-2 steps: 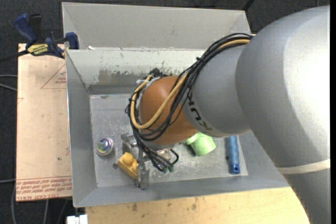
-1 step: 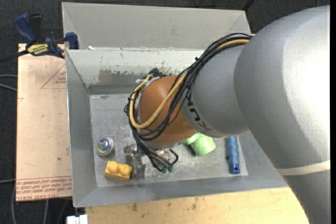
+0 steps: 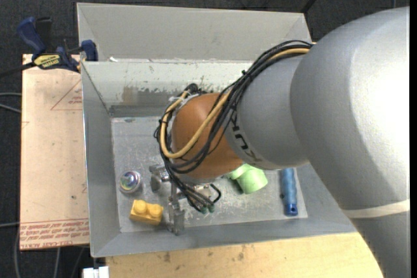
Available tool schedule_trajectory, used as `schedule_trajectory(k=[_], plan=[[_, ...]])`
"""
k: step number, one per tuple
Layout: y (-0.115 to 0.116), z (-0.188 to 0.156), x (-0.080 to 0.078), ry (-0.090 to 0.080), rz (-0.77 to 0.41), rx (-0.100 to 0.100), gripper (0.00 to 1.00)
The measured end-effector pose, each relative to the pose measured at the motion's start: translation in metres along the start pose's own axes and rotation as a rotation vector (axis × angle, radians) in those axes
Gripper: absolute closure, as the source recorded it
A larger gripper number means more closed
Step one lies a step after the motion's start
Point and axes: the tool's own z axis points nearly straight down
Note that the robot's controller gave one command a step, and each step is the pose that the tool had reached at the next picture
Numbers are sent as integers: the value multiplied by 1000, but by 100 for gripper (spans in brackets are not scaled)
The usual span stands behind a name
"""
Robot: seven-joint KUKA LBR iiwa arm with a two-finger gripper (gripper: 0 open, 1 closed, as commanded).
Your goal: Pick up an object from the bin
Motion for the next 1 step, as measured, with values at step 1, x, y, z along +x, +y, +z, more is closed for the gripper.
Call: schedule_trajectory(k=[1], plan=[[41,-2,-5,-8,-134,5,0]])
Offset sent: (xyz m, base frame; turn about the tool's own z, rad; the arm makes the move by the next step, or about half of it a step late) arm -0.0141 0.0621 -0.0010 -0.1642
